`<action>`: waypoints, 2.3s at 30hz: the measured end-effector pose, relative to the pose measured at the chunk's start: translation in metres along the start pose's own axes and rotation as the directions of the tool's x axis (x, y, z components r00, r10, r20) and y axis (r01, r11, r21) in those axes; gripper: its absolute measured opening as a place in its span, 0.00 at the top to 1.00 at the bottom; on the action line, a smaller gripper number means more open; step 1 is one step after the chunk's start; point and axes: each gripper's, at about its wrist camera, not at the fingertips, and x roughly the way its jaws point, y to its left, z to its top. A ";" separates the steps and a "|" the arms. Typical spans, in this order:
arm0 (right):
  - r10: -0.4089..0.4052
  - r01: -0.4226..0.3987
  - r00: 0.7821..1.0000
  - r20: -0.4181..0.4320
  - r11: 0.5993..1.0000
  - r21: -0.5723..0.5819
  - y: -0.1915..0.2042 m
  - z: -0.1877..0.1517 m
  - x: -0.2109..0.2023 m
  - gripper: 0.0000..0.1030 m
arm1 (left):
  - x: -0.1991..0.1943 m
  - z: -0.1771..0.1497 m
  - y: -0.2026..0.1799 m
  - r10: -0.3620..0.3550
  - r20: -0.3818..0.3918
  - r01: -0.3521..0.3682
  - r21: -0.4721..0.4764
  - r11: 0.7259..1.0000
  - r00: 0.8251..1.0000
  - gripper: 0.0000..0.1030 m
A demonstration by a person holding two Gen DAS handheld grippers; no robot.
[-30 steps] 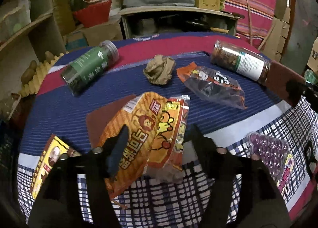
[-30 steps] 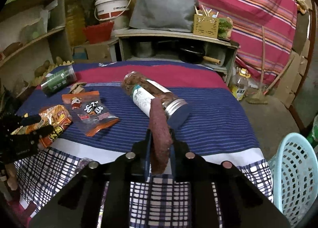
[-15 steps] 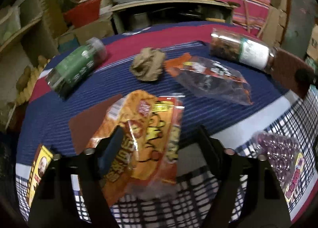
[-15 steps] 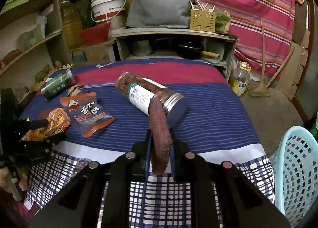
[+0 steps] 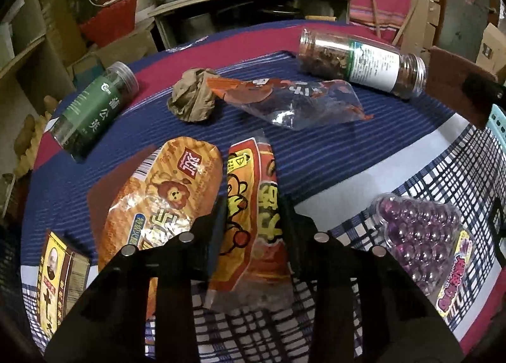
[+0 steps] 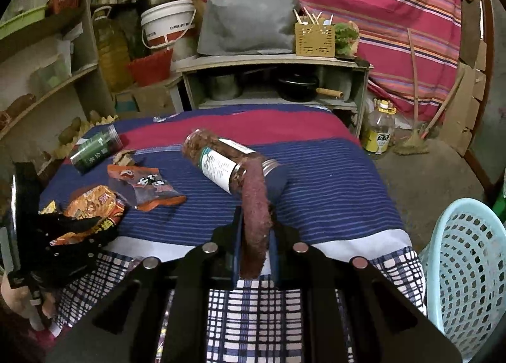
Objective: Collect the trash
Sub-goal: 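Lift the orange snack bag with the left tool while the right tool carries the brown pad toward the basket, then release the orange snack bag into the basket with the left tool while the right tool releases the brown pad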
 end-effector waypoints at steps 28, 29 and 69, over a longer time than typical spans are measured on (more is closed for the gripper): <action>-0.272 0.245 0.950 0.153 0.953 0.178 -0.159 -0.054 -0.181 0.86 | -0.121 0.044 -0.202 -0.222 0.379 0.181 0.141 0.973 0.898 0.69; -0.284 0.255 0.947 0.151 0.949 0.188 -0.166 -0.057 -0.183 0.86 | -0.119 0.045 -0.215 -0.236 0.375 0.187 0.161 0.969 0.896 0.69; -0.376 0.335 0.923 0.079 0.887 0.318 -0.275 -0.094 -0.157 0.86 | -0.048 0.077 -0.350 -0.363 0.247 0.308 0.235 0.922 0.898 0.28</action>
